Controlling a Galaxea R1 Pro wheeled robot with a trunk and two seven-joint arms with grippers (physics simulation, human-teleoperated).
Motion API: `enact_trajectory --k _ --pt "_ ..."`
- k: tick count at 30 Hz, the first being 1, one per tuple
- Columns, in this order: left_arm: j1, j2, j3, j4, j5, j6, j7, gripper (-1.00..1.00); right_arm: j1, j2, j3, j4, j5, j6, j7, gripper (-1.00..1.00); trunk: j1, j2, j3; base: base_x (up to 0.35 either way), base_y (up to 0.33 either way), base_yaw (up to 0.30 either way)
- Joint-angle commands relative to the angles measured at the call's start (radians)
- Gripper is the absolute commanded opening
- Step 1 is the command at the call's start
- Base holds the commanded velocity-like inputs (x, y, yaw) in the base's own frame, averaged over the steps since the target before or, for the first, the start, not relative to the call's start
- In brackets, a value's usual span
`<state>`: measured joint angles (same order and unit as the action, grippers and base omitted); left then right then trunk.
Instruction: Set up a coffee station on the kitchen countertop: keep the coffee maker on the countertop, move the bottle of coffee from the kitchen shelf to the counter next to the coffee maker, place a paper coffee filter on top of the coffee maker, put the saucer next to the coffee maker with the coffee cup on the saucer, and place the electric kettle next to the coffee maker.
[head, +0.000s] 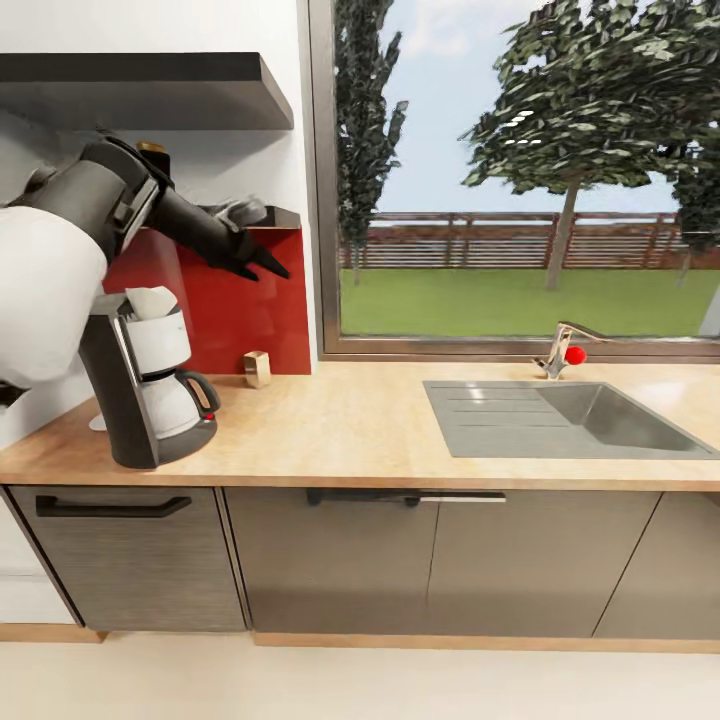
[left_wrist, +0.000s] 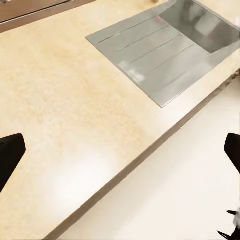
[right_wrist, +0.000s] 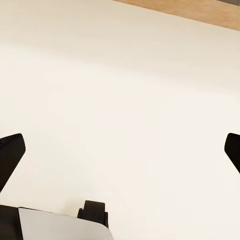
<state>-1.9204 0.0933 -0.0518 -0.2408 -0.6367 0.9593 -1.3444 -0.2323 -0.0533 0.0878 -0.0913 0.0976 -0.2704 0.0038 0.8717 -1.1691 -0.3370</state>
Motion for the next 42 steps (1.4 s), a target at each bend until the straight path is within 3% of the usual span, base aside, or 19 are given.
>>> enact_trajectory --k 1,4,5,6,7,8,9,12,13,14,15,18,20,27,28,31,34,39,42 --pt "0.016 -0.012 0.024 -0.001 0.015 -0.008 0.011 1.00 -0.001 0.000 0.007 0.001 0.002 -0.003 -0.001 1.00 0.000 -0.001 -0.001 0.000 0.000 0.000" --pt "0.069 -0.050 0.100 0.000 0.067 -0.089 0.083 1.00 -0.001 0.000 0.007 0.001 0.002 -0.003 -0.001 1.00 0.000 -0.001 -0.001 0.000 0.000 0.000" --pt "0.111 -0.074 0.143 0.003 0.112 -0.152 0.142 1.00 -0.001 0.000 0.007 0.001 0.002 -0.003 -0.001 1.00 0.000 -0.001 -0.001 0.000 0.000 0.000" --pt "0.154 -0.095 0.175 0.010 0.173 -0.210 0.199 1.00 -0.001 -0.001 0.007 0.001 0.002 -0.003 -0.001 1.00 0.000 -0.001 -0.001 0.000 0.000 0.000" --pt "0.212 -0.117 0.195 0.042 0.269 -0.287 0.239 1.00 -0.001 -0.001 0.007 0.001 0.002 -0.003 -0.001 1.00 0.000 -0.001 -0.001 0.000 0.000 0.000" --pt "0.240 -0.126 0.202 0.064 0.317 -0.328 0.252 1.00 -0.001 -0.001 0.007 0.001 0.002 -0.003 -0.001 1.00 0.000 -0.001 -0.001 0.000 0.000 0.000" --pt "0.287 -0.143 0.213 0.115 0.386 -0.415 0.272 1.00 -0.001 -0.001 0.007 0.001 0.002 -0.003 -0.001 1.00 0.000 -0.001 -0.001 0.000 0.000 0.000" --pt "0.348 -0.167 0.222 0.166 0.447 -0.520 0.287 1.00 -0.001 -0.001 0.007 0.001 0.002 -0.003 -0.001 1.00 0.000 -0.001 -0.001 0.000 0.000 0.000" --pt "0.396 -0.185 0.225 0.184 0.470 -0.565 0.284 1.00 -0.001 -0.002 0.007 0.001 0.002 -0.003 -0.001 1.00 0.000 -0.001 -0.001 0.000 0.000 0.000" --pt "0.448 -0.201 0.227 0.196 0.484 -0.594 0.261 1.00 -0.001 -0.001 0.007 0.001 0.002 -0.003 -0.001 1.00 0.000 -0.001 -0.001 0.000 0.000 0.000" --pt "0.532 -0.220 0.230 0.207 0.499 -0.626 0.176 1.00 -0.001 -0.001 0.007 0.001 0.002 -0.003 -0.001 1.00 0.000 -0.001 -0.001 0.000 0.000 0.000" --pt "0.618 -0.228 0.231 0.212 0.506 -0.663 0.086 1.00 -0.001 -0.001 0.007 0.001 0.002 -0.003 -0.001 1.00 0.000 -0.001 -0.001 0.000 0.000 0.000" --pt "0.749 -0.229 0.231 0.214 0.508 -0.703 0.043 1.00 -0.001 -0.001 0.007 0.001 0.002 -0.003 -0.001 1.00 0.000 -0.001 -0.001 0.000 0.000 0.000" --pt "0.926 -0.223 0.230 0.213 0.491 -0.718 0.005 1.00 -0.001 0.000 0.007 0.001 0.002 -0.003 -0.001 1.00 0.000 -0.001 -0.001 0.000 0.000 0.000" --pt "0.986 -0.208 0.230 0.213 0.474 -0.720 0.002 1.00 -0.001 0.000 0.007 0.001 0.002 -0.003 -0.001 1.00 0.000 -0.001 -0.001 0.000 0.000 0.000" --pt "1.031 -0.184 0.230 0.214 0.467 -0.721 0.001 1.00 -0.001 0.000 0.007 0.001 0.002 -0.003 -0.001 1.00 0.000 -0.001 -0.001 0.000 0.000 0.000" --pt "1.105 -0.143 0.230 0.213 0.464 -0.724 0.000 1.00 -0.001 0.000 0.006 0.001 0.002 -0.003 -0.001 1.00 0.000 -0.001 -0.001 0.000 0.000 0.000" --pt "1.199 -0.064 0.230 0.214 0.463 -0.796 -0.010 1.00 -0.001 -0.001 0.006 0.000 0.002 -0.004 -0.001 1.00 0.000 -0.001 -0.001 0.000 0.000 0.000" --pt "1.267 -0.003 0.230 0.215 0.464 -0.826 -0.014 1.00 -0.001 -0.002 0.006 -0.001 0.002 -0.004 -0.001 1.00 0.000 -0.001 -0.001 0.000 0.000 0.000"
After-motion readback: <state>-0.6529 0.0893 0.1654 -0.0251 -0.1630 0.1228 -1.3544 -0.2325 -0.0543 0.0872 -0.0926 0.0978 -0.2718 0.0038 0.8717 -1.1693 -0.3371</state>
